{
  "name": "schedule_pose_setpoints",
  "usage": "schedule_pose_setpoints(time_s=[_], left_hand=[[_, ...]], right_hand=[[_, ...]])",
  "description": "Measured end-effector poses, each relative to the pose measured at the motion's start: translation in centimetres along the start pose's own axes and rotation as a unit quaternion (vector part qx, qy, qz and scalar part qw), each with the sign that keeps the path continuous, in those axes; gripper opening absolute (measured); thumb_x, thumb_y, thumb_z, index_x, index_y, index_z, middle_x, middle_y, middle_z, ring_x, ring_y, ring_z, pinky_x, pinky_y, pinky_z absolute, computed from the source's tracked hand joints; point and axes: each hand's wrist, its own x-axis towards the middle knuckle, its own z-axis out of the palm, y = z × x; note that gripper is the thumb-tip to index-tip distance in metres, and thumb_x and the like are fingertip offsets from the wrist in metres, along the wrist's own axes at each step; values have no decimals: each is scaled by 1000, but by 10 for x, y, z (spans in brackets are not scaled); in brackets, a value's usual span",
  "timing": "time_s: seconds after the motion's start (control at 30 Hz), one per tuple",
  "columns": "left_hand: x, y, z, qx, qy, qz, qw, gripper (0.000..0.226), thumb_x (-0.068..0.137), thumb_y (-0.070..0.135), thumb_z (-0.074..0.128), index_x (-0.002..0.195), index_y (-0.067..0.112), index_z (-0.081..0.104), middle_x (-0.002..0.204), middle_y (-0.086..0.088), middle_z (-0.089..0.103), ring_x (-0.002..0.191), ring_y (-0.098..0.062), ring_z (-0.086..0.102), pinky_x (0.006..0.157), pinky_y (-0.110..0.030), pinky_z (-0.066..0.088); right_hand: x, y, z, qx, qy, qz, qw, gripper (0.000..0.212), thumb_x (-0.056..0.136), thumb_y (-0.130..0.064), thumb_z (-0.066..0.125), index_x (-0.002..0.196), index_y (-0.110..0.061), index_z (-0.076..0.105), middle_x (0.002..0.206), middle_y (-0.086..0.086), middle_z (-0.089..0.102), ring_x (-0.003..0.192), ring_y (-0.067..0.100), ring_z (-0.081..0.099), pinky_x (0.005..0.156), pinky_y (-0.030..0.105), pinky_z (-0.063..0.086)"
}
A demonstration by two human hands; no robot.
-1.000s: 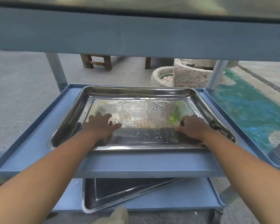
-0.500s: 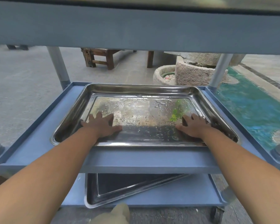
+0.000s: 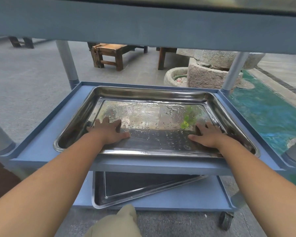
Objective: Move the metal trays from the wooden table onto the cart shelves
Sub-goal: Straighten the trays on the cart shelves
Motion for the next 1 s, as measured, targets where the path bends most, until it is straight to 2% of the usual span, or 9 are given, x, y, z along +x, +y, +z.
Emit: schedule_pose_setpoints(time_s=[0.63, 0.73, 0.83, 0.87, 0.93, 1.0], left_hand=[[-15, -11, 8, -7, 2, 25, 1000, 99, 65, 94, 41, 151, 49, 20, 165, -5, 10, 149, -42, 4, 111, -74, 16], [-13, -10, 5, 8, 5, 32, 999, 98, 64, 94, 43, 148, 44, 31, 161, -10, 23, 145, -43, 21, 112, -66, 24], [-18, -8, 0, -10, 39, 60, 997, 76, 72, 83, 54, 127, 32, 56, 139, -9, 51, 119, -32, 52, 99, -48, 45], [-21, -7, -2, -21, 61, 75, 995, 71, 76, 77, 57, 128, 29, 57, 138, -8, 55, 117, -30, 54, 97, -43, 46], [-31, -4, -7, -43, 99, 99, 989, 72, 83, 67, 59, 141, 25, 49, 146, -6, 51, 129, -28, 50, 103, -42, 42], [-46, 2, -15, -58, 132, 124, 982, 69, 86, 61, 59, 143, 24, 47, 144, -5, 53, 130, -27, 50, 104, -42, 42]], right_hand=[[-38, 1, 3, 19, -6, 6, 1000, 94, 78, -83, 43, 155, -41, 7, 166, 3, -4, 150, 37, -3, 117, 62, 10], [-42, -2, -1, 19, 8, -4, 1000, 92, 80, -79, 48, 155, -35, 17, 165, 6, 9, 149, 37, 12, 117, 59, 19], [-50, -5, -8, 42, 34, -34, 998, 82, 83, -66, 59, 149, -23, 36, 151, 10, 42, 133, 33, 45, 108, 47, 40], [-53, -6, -10, 55, 36, -42, 997, 80, 83, -61, 62, 148, -22, 37, 149, 9, 45, 130, 31, 48, 106, 45, 42], [-64, -9, -14, 78, 39, -58, 994, 80, 85, -57, 64, 151, -22, 34, 151, 6, 44, 134, 29, 46, 107, 41, 41], [-78, -13, -18, 93, 64, -79, 991, 77, 86, -56, 64, 150, -22, 37, 151, 3, 45, 135, 26, 46, 106, 38, 39]])
